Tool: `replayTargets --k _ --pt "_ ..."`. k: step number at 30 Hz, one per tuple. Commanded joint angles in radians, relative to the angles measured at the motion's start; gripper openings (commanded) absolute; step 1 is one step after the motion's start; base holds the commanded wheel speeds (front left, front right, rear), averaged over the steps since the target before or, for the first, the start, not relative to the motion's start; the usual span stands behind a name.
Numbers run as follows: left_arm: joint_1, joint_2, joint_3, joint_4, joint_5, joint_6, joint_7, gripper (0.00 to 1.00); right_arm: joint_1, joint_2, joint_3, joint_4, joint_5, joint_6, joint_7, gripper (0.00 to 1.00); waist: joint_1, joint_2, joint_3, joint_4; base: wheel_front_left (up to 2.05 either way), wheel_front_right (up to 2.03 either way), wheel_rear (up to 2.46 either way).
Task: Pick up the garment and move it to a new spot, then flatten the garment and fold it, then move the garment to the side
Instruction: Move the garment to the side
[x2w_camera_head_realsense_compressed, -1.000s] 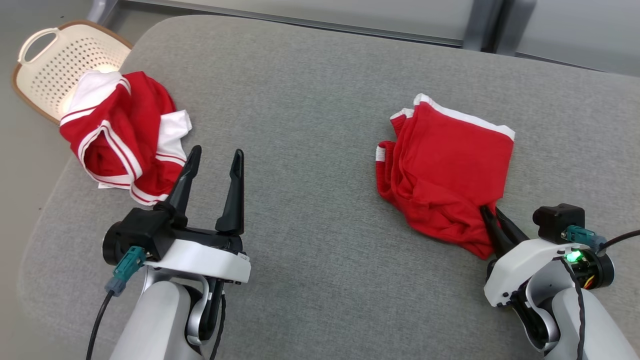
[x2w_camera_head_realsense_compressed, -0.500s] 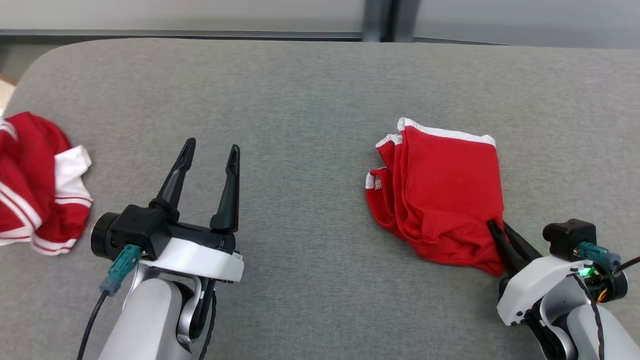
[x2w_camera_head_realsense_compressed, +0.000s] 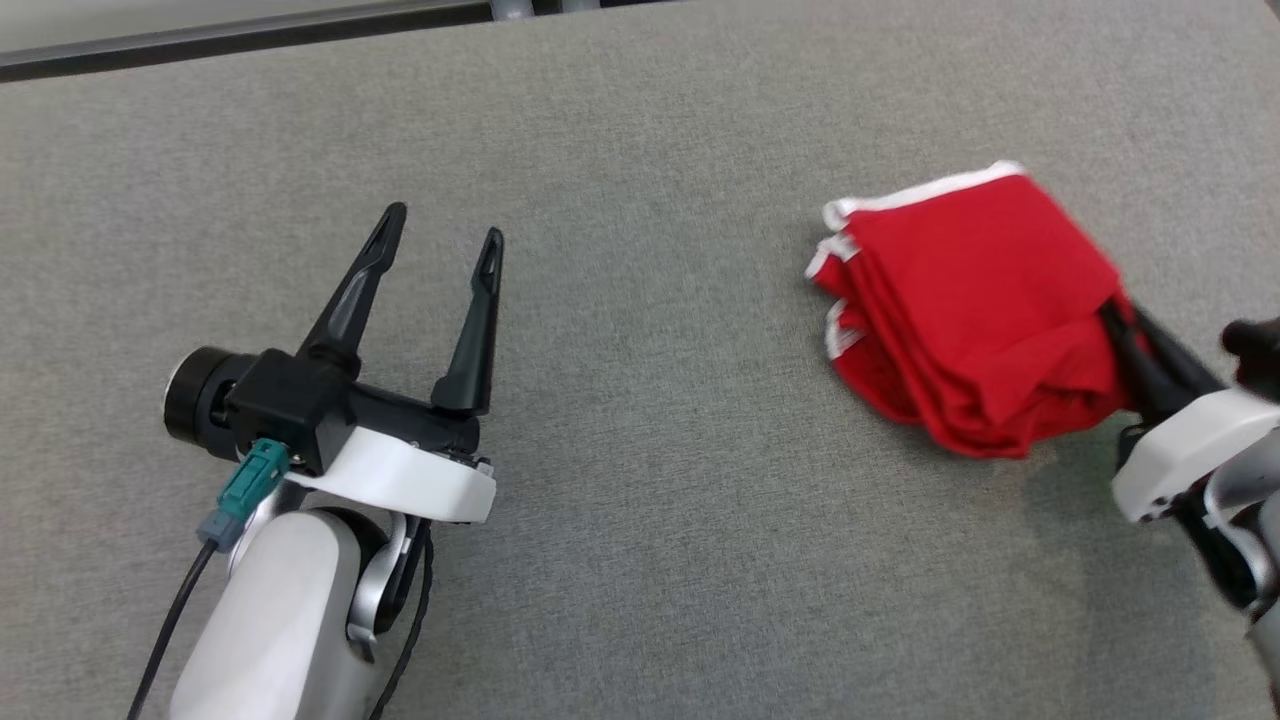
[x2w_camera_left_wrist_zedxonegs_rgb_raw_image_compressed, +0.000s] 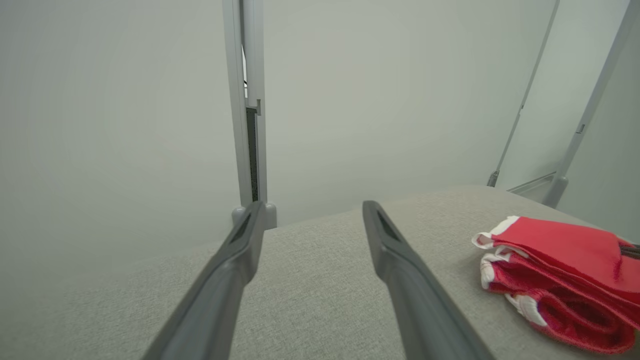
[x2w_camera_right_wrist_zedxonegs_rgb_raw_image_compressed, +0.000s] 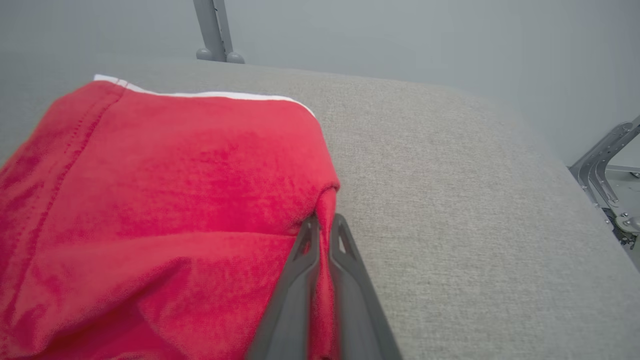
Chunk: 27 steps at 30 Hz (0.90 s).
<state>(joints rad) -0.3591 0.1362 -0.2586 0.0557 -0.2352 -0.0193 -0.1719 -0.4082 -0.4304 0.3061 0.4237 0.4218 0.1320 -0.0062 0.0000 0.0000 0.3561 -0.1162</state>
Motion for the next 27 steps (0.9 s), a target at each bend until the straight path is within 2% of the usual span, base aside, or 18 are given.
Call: replayTargets --k 1,10,13,16,17,18,19,23,27 --pt "-0.033 0.004 -0.012 -0.024 0.016 -0.002 0.013 1.00 -0.056 -0.047 -0.010 0.040 0.008 -0.002 -0.025 0.00 0.0000 0.0000 0.080 -0.048 0.00 0.00 0.00" --pt "-0.116 0.016 -0.048 -0.091 0.043 -0.022 0.044 1.00 -0.219 -0.249 -0.080 0.280 0.059 -0.002 -0.098 0.00 0.0000 0.0000 0.216 -0.026 0.00 0.00 0.00" --pt "-0.136 0.019 -0.055 -0.109 0.049 -0.023 0.050 1.00 -0.265 -0.273 -0.089 0.336 0.068 -0.002 -0.122 0.00 0.0000 0.0000 0.252 -0.019 0.00 0.00 0.00" --pt "-0.144 0.021 -0.057 -0.121 0.051 -0.017 0.053 1.00 -0.296 -0.264 -0.084 0.365 0.076 -0.002 -0.136 0.00 0.0000 0.0000 0.271 -0.020 0.00 0.00 0.00" --pt "-0.147 0.022 -0.058 -0.125 0.054 -0.015 0.054 1.00 -0.309 -0.261 -0.086 0.386 0.079 -0.002 -0.139 0.24 0.0000 0.0000 0.278 -0.022 0.00 0.00 0.00" --pt "-0.148 0.022 -0.059 -0.126 0.053 -0.015 0.057 1.00 -0.321 -0.256 -0.084 0.402 0.079 -0.002 -0.145 0.78 0.0000 0.0000 0.282 -0.023 0.00 0.00 0.00" --pt "-0.149 0.024 -0.058 -0.126 0.052 -0.015 0.056 1.00 -0.330 -0.250 -0.086 0.422 0.085 -0.002 -0.153 1.00 0.0000 0.0000 0.285 -0.024 0.00 0.00 0.00" --pt "-0.141 0.030 -0.055 -0.113 0.046 -0.011 0.051 1.00 -0.327 -0.222 -0.107 0.484 0.107 -0.002 -0.208 1.00 0.0000 0.0000 0.273 -0.038 0.00 0.00 0.00" --pt "-0.113 0.033 -0.048 -0.094 0.034 -0.005 0.045 1.00 -0.259 -0.185 -0.138 0.485 0.138 -0.002 -0.252 1.00 0.0000 0.0000 0.226 -0.056 0.00 0.00 0.00"
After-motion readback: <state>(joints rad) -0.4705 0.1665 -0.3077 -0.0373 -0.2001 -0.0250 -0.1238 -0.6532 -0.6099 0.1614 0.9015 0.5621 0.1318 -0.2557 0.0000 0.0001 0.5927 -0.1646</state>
